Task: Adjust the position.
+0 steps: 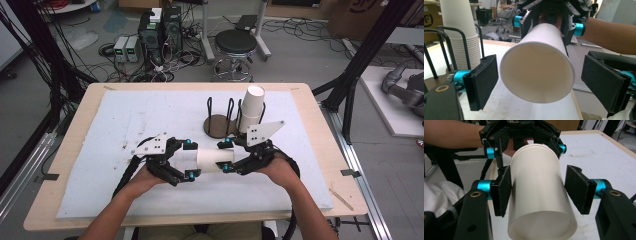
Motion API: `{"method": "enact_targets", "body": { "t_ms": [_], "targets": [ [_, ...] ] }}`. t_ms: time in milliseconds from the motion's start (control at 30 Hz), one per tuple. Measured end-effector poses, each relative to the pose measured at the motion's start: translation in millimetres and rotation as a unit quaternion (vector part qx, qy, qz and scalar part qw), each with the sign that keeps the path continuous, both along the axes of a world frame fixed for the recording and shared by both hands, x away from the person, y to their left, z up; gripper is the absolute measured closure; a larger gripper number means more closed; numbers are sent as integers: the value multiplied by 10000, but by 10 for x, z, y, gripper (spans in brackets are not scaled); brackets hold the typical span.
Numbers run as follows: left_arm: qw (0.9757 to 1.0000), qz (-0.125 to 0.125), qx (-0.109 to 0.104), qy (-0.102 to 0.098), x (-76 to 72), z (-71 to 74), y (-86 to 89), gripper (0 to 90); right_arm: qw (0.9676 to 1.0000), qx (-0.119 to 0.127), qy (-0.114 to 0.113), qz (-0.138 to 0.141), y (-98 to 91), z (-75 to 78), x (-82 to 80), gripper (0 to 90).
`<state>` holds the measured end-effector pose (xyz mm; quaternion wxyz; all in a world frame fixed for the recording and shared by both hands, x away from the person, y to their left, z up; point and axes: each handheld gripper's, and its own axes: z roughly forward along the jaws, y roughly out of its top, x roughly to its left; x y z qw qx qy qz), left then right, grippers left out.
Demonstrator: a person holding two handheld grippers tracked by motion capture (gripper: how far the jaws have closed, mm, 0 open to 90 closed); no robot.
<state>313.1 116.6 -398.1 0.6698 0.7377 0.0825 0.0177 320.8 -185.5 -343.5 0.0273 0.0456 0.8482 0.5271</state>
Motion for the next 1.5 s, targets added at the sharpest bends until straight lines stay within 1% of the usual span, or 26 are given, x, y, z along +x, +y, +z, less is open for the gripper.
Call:
{"method": "enact_targets", "body": {
  "t_ms": [100, 233, 267, 400, 533, 633, 667, 700, 800, 900, 1000, 1100, 1133, 1167, 1200, 1233, 1267, 1300, 1400, 1433, 1467, 1500],
  "targets": [
    [10000, -35, -41, -14, -6, 10, -10, 143, 10000, -7, -1, 29, 6, -1, -3, 402],
    [10000, -45, 19, -13, -6, 0, -20, 143, 10000, 67, 14, 40, 11, 0, -5, 403],
    [10000, -44, 2, -13, -6, -2, -28, 143, 9999, 92, 21, 58, 16, 0, -4, 403],
    [10000, -97, 21, -7, -11, -13, -49, 143, 9999, 112, 40, 105, 39, -1, -11, 403],
    [9999, -143, 66, -2, -14, -25, -68, 145, 9996, 195, 88, 157, 56, 0, -16, 404],
    [9999, -114, 77, 78, -9, -35, -74, 146, 9995, 214, 108, 191, 67, -5, -16, 404],
    [9998, -127, 104, 82, -6, -36, -75, 146, 9996, 192, 85, 198, 69, -8, -11, 404],
    [9998, -154, 104, 78, -7, -37, -76, 151, 9996, 190, 111, 188, 71, -10, -11, 404],
    [9998, -159, 143, 3, -8, -31, -65, 206, 9994, 215, 142, 220, 69, -10, -9, 407],
    [9998, -101, 165, -75, -12, -18, -51, 240, 9996, 160, 108, 195, 64, -10, -14, 413],
    [9996, -99, 237, -109, -16, -14, -47, 255, 9997, 130, 99, 185, 65, -18, -14, 414],
    [9995, -42, 287, -155, -27, -5, -49, 267, 9998, 111, 117, 147, 69, -20, -17, 409],
    [9993, -9, 340, -181, -28, 3, -49, 267, 9998, 112, 112, 117, 69, -18, -21, 409],
    [9991, 49, 371, -194, -30, 11, -49, 267, 9999, 120, 57, 82, 67, -14, -25, 405],
    [9989, 51, 414, -199, -27, 22, -44, 267, 9999, 126, 30, 35, 63, -7, -33, 361],
    [9986, 87, 477, -207, -28, 34, -44, 267, 9999, 118, 51, -55, 61, 1, -45, 311],
    [9979, 120, 595, -213, -28, 49, -46, 267, 9999, 86, -28, -129, 57, 4, -46, 290],
    [9976, 135, 641, -208, -28, 57, -52, 267, 9998, 23, -73, -191, 51, 8, -55, 275],
    [9951, 143, 945, -260, -20, 108, -73, 267, 9993, -122, -156, -302, 45, 10, -73, 247],
    [9942, 134, 1031, -265, -18, 131, -82, 267, 9991, -181, -216, -317, 47, 11, -79, 246],
    [9927, 136, 1162, -290, -14, 164, -90, 266, 9988, -259, -263, -325, 52, 13, -87, 246],
    [9923, 133, 1204, -267, -15, 182, -100, 266, 9982, -367, -356, -319, 57, 16, -93, 246]
  ]
}}
